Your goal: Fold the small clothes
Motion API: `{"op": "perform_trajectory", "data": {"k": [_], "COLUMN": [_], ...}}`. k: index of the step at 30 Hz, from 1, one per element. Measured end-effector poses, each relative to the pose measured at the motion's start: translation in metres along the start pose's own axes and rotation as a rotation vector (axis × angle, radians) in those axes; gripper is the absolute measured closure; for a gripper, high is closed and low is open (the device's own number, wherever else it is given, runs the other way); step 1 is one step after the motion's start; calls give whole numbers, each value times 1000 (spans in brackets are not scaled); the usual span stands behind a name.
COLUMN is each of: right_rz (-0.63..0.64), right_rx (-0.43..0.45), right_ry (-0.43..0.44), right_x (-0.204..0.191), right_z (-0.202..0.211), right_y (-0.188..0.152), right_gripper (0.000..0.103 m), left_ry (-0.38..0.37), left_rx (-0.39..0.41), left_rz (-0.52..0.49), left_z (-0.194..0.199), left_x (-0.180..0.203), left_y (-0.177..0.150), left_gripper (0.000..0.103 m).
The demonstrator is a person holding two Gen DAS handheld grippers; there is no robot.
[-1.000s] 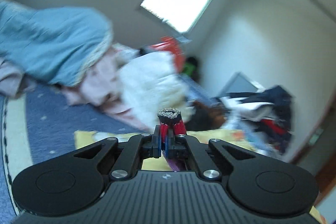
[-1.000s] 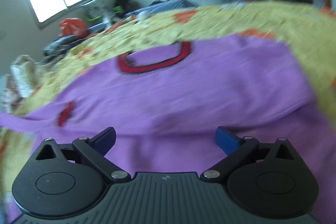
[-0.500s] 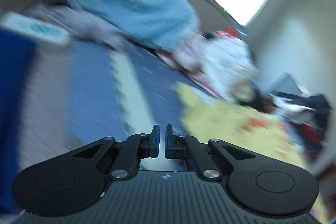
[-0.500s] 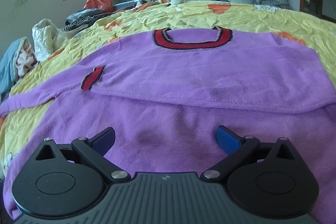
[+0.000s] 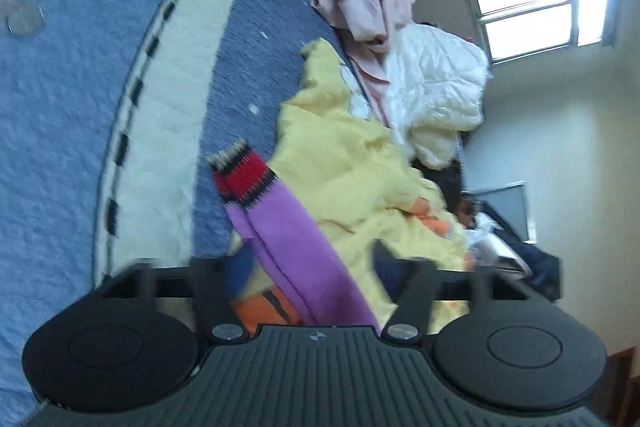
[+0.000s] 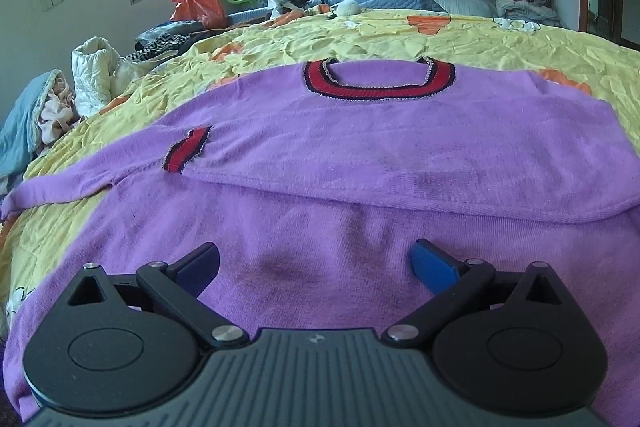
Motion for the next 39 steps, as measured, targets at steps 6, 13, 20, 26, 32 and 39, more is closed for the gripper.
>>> {"op": "perform_trajectory", "data": {"k": [6,13,20,26,32,39], "right_rz": [0,-9,-19,-20,-14,-16], "right_rx": [3,6,9,9,8,10], "right_ry": [-3,3,8,8,1,-2], "right_x": [0,1,1,1,1,1], "right_z": [-1,0,0,0,0,0], "right_y": [0,1,2,2,2,2], "right_gripper": [0,0,0,0,0,0], "left_ry": [-6,45,39,-158,-371,-255], "left_rx": [12,-25,-29,46,138,-1], "left_rz": [33,56,3,-144,-250,-132], "left_z": [-14,-36,-31,-30,2,-3], "left_x": [1,-5,-5,92,184,55], "left_y": [18,12,9,39,50,17], "left_gripper": [35,95,101,102,103,94]}}
Point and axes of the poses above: each gripper's, at about its wrist camera, not at the fingertips, and z roughly against the way its jaws point, x to its right, y to its top, the point moved 9 cm from there along -z, roughly the way its jaws point, and after that the axes turned 9 degrees about x, right-handed, at the moved point
